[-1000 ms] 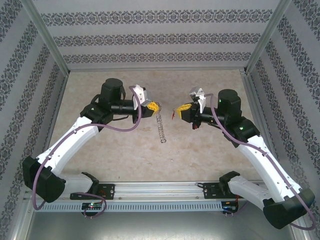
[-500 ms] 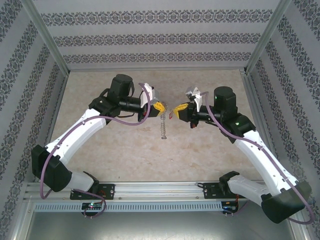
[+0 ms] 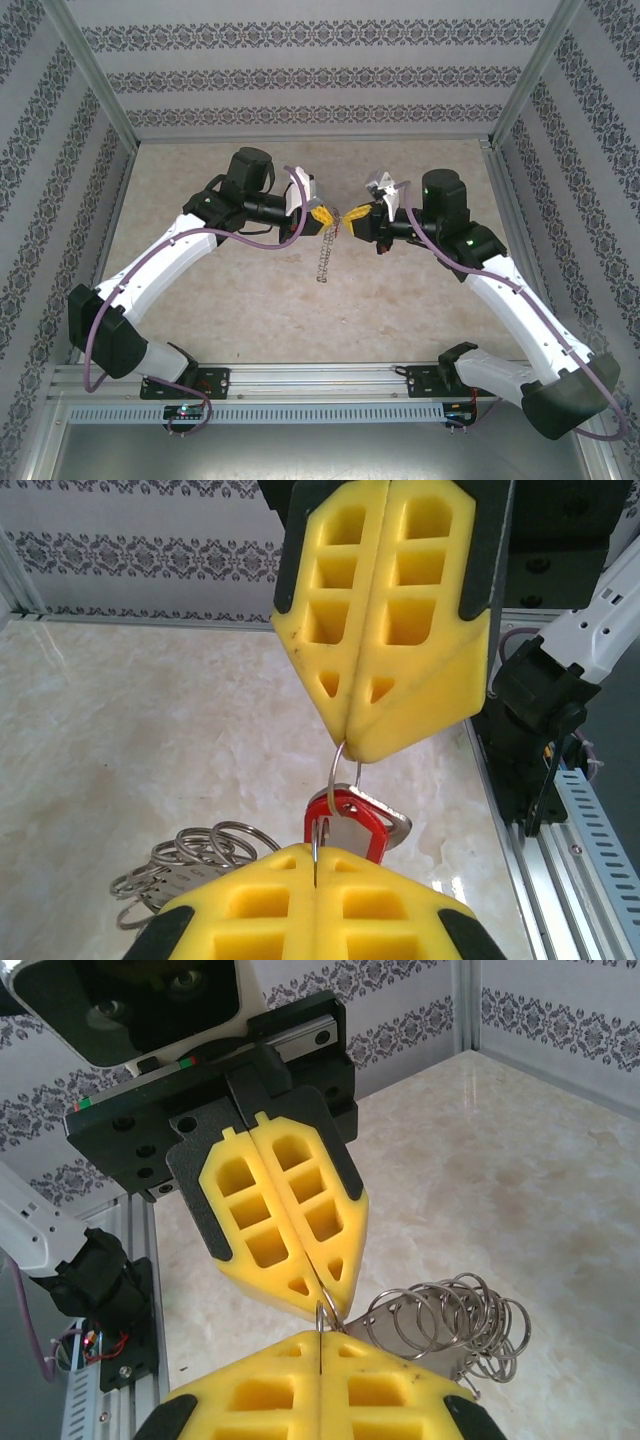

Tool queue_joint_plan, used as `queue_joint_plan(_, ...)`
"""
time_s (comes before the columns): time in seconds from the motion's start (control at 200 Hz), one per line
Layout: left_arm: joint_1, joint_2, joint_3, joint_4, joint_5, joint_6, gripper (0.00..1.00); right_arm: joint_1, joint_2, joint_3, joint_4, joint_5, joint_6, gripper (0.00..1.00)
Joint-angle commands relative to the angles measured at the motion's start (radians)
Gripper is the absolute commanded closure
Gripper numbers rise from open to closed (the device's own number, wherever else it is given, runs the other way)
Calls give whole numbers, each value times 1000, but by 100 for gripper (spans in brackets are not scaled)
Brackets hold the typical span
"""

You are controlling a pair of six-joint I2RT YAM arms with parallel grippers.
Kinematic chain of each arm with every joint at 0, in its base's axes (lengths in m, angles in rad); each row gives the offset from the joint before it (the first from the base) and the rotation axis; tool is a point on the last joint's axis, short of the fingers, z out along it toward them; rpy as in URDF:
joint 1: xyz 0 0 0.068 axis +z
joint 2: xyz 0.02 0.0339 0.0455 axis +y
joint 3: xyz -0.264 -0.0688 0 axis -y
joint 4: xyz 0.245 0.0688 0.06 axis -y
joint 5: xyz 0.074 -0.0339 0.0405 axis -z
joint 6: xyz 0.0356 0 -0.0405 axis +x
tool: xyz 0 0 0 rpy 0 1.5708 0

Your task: Put the keys on the keyring

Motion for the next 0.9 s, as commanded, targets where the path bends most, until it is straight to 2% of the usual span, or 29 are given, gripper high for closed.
queue_joint_plan(0.0,-15,0,36,-8,39,25,100,20,11,38,4,-27,-27,100)
queue_joint_plan(0.51,-24,-7,43,-18,37,34,100,30,36,34,-8,21,-39,100)
queue_joint_plan(0.894,-28,-31,27,19,26,23,100,-7,31,1,7,58,-21,100)
